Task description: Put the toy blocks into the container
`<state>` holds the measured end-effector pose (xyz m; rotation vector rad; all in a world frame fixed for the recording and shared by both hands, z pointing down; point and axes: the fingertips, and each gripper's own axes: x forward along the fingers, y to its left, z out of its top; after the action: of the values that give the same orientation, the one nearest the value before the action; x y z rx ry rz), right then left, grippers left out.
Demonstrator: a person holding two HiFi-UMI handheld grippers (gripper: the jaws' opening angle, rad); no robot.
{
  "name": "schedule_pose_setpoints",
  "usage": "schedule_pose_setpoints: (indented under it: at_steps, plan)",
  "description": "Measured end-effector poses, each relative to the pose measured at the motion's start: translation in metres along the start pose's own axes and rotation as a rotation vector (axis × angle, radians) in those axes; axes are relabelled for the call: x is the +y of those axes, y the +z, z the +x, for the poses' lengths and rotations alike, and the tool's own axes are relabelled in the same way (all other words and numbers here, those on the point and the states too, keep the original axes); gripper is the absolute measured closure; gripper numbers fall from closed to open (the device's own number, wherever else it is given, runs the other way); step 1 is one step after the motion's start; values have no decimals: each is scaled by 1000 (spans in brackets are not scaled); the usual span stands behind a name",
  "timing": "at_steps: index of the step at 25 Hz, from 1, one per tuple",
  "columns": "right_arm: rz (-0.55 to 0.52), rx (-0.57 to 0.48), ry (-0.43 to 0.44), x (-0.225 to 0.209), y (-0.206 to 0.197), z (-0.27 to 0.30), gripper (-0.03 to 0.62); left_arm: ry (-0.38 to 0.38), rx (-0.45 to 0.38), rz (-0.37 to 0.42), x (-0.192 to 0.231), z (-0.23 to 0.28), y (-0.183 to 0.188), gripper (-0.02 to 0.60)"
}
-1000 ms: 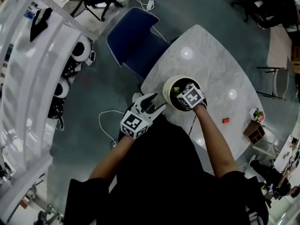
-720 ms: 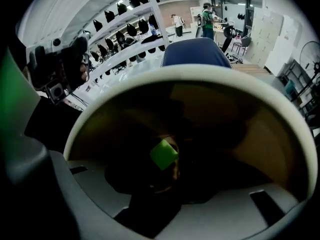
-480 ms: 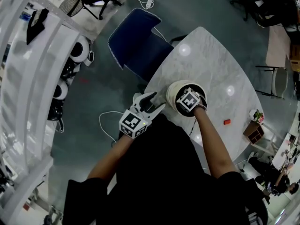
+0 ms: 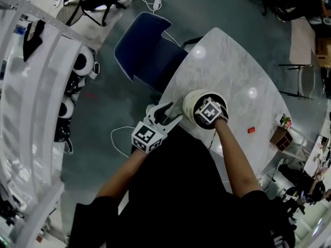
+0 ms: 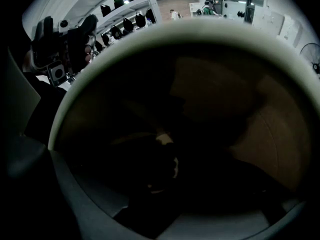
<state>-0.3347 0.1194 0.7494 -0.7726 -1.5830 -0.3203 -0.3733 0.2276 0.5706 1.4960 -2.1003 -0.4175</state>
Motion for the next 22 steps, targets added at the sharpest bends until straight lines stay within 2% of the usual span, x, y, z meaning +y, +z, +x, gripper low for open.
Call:
schedule_pose_setpoints:
  at_steps: [6,12,15,19,22]
  plan:
    - [67,-50,-26,9,8,-27,414,-80,15,13,-1,10,7,371]
    - [141,-215,-67,19,19,-64,416,-164,44,31,-6,22,5,371]
    - [174,-311,-123,20,17,-89,474,-183,47,41,-10,27,7,371]
    - [270,-521,-220,14,19,-128,583,-212,64,61,-17,30,10,371]
    - [344,-647,-289,14,8,-155,594,-249,88,76,-30,35,7,371]
